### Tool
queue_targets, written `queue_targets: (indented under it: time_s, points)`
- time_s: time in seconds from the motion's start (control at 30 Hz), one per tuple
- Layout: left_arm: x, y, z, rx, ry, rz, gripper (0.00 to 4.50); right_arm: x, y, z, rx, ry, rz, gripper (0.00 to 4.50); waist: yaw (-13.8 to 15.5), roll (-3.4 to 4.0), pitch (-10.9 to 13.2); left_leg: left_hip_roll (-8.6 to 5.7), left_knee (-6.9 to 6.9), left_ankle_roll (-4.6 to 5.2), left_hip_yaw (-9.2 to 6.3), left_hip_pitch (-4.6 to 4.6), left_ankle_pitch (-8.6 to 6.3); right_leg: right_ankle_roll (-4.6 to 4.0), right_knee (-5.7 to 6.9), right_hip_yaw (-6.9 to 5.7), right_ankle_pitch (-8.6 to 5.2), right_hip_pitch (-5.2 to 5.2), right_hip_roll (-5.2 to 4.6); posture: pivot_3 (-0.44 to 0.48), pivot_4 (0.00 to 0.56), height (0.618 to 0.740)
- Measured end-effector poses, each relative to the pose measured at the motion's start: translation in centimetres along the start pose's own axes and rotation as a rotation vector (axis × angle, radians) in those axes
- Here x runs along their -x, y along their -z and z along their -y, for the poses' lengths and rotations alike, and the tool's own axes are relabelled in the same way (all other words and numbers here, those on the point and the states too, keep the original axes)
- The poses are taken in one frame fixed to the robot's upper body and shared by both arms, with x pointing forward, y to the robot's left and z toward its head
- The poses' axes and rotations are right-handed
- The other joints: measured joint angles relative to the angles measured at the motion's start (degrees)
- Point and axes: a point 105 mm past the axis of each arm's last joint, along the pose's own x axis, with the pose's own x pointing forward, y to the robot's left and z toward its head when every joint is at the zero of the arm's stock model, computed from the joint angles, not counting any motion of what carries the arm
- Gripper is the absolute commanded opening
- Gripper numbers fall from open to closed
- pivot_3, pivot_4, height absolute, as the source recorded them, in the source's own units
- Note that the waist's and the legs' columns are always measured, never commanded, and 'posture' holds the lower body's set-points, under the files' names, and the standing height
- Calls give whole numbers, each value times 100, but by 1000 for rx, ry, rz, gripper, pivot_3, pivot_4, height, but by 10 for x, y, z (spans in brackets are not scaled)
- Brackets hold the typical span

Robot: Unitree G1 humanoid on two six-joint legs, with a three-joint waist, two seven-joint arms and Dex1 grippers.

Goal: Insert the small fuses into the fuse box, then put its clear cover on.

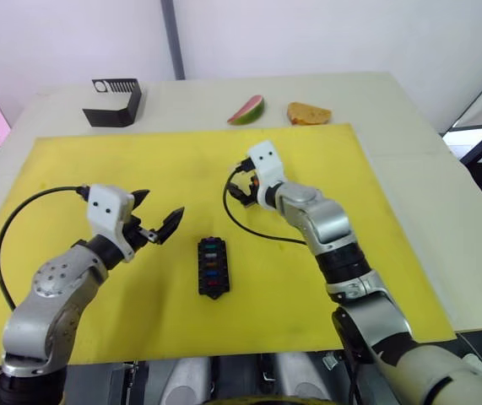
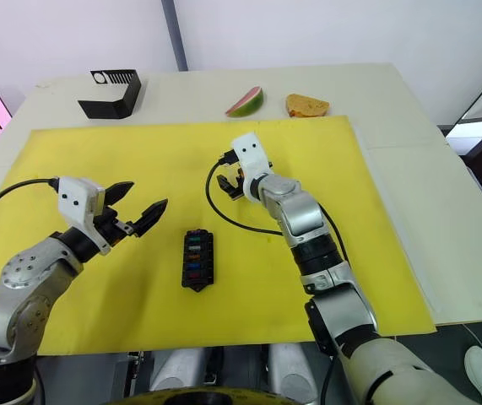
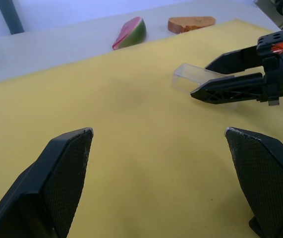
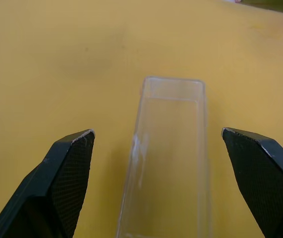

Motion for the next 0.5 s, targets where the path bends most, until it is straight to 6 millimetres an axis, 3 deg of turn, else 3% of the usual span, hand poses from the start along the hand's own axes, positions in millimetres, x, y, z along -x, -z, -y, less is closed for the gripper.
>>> queue_targets:
  time_s: [0.03, 0.13, 0.27, 0.5]
  points:
    - [0, -1, 1, -3, 5, 5, 4500, -1, -1, -1, -7, 4, 2, 4343, -1, 0, 0, 0, 0, 0, 0, 0, 0, 0, 0, 0, 0, 0, 0, 0, 150, 740]
    - [-2, -4, 3, -7, 12, 12, 4500, -3, -1, 3, -1, 35, -3, 3529, -1, 0, 0, 0, 0, 0, 0, 0, 0, 0, 0, 0, 0, 0, 0, 0, 150, 740]
    - [-3, -6, 3, -10, 15, 19, 4500, -4, 3, 6, 4, 52, -18, 1666, -1, 0, 0, 0, 0, 0, 0, 0, 0, 0, 0, 0, 0, 0, 0, 0, 150, 740]
    - [-4, -6, 5, 3, 35, 15, 4500, 1, -1, 9, -4, 46, -15, 1691, -5, 0, 0, 0, 0, 11, 0, 0, -6, 0, 0, 0, 0, 0, 0, 0, 150, 740]
